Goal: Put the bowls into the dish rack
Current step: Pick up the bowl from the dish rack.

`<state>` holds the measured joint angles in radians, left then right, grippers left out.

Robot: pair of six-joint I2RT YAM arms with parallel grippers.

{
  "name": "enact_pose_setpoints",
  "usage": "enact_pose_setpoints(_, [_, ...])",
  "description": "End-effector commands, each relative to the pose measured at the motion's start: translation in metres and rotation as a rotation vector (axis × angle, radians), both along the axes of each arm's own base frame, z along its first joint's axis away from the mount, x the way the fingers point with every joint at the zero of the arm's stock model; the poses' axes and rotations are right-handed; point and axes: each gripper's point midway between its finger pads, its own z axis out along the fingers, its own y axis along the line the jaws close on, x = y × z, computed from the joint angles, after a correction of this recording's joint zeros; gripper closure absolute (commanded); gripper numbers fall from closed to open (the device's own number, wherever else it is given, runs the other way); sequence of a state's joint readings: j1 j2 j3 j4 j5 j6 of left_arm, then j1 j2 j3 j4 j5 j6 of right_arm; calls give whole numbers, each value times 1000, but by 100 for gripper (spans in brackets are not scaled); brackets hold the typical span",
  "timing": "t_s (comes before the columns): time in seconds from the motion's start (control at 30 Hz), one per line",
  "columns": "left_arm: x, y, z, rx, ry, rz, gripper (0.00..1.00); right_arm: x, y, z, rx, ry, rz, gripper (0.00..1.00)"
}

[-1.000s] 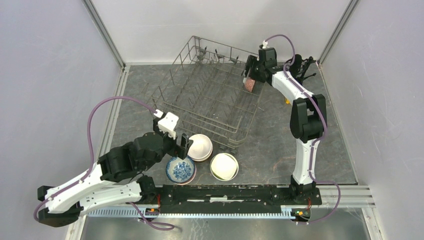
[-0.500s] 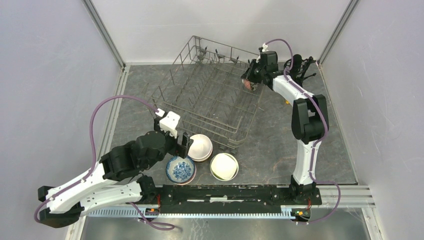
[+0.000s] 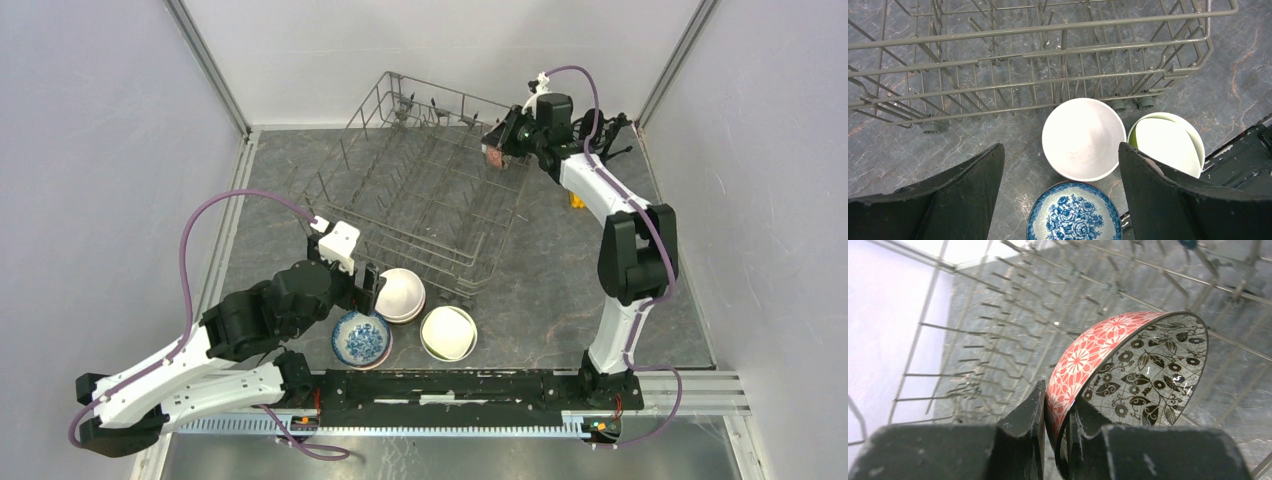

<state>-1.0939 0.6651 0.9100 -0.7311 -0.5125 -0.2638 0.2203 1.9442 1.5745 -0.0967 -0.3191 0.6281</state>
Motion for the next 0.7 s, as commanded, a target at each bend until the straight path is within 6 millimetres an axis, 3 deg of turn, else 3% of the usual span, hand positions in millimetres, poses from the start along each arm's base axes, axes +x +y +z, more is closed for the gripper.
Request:
enact_pose_setpoints(0.0, [2,-4,14,-64,-8,14,10,-20,13,110,104,-288,106,100])
enact_pose_setpoints(0.1, [3,-4,15,-66,-10,15,10,-41,13,131,89,-352,150,100])
enact_pose_setpoints(0.37, [4,-5,24,-100,-27,18,7,-115,20,158,-82,-527,327,100])
enact_pose_setpoints(0.67, [1,-19,61,-192,-37,-25,6,-217,41,159,-384,-728,530,100])
